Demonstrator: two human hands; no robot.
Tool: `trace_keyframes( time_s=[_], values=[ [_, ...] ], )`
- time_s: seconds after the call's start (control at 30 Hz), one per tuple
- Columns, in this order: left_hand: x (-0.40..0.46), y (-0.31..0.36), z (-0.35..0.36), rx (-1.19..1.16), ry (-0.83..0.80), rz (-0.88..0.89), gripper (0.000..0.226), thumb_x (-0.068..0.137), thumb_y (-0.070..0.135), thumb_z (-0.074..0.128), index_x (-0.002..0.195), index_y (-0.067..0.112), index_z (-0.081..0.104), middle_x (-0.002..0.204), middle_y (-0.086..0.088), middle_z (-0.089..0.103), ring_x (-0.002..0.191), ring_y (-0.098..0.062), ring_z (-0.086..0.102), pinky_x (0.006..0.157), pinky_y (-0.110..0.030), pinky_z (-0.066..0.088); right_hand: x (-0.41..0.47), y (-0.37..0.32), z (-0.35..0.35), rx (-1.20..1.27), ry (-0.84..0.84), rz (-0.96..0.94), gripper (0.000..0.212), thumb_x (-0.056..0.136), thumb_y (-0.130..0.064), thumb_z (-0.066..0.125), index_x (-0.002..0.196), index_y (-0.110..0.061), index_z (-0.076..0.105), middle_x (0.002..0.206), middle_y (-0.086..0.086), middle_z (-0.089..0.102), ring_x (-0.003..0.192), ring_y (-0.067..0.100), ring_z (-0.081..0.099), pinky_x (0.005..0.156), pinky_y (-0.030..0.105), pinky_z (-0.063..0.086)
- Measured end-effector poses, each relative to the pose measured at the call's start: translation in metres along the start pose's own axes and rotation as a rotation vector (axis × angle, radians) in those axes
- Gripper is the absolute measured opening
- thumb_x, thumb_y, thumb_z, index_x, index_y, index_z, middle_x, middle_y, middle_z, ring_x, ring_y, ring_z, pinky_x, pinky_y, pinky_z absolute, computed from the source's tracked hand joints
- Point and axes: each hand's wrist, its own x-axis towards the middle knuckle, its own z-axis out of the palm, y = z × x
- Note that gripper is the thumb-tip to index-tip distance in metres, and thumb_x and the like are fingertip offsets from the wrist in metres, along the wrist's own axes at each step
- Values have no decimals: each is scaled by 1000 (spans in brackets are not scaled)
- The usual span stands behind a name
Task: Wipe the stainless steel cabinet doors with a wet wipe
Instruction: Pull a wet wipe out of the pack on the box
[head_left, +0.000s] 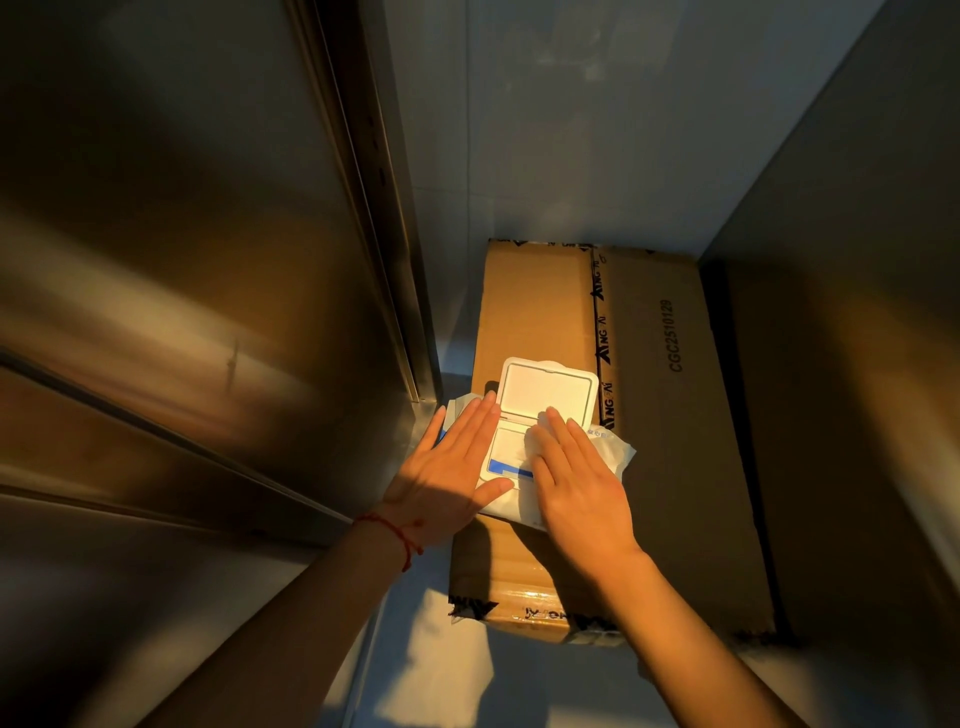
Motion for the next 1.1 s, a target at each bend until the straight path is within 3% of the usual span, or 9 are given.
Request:
trace_keyframes(
  time_s=[0.23,0.43,0.8,1.1],
  values=[
    [0,0,-1,-7,-27,4,64,100,50,21,135,-3,32,134,-22,50,123,-34,51,95,-58,43,-6,-2,-3,6,47,-30,74,33,-20,97,99,2,72,110,21,68,103,36,65,88,46,37],
    [-1,2,-2,-20,-43,-17,65,100,50,19,135,-3,32,135,-21,50,123,-33,51,95,-57,43,-10,-3,-2,6,78,-72,64,34,-17,97,90,2,73,104,21,69,101,37,66,86,50,44],
    [-2,1,1,-31,-73,-27,66,100,52,18,135,-2,32,134,-20,51,123,-32,51,95,-57,43,-17,-7,-1,-53,173,-107,51,41,-17,95,85,0,75,95,18,72,96,34,68,90,47,36],
    [-3,1,4,-19,2,3,64,100,50,21,134,-3,33,133,-22,52,122,-33,51,95,-56,44,-28,-7,6,-81,162,-61,51,46,-20,94,89,-2,74,100,19,71,99,34,68,86,52,48]
  ],
)
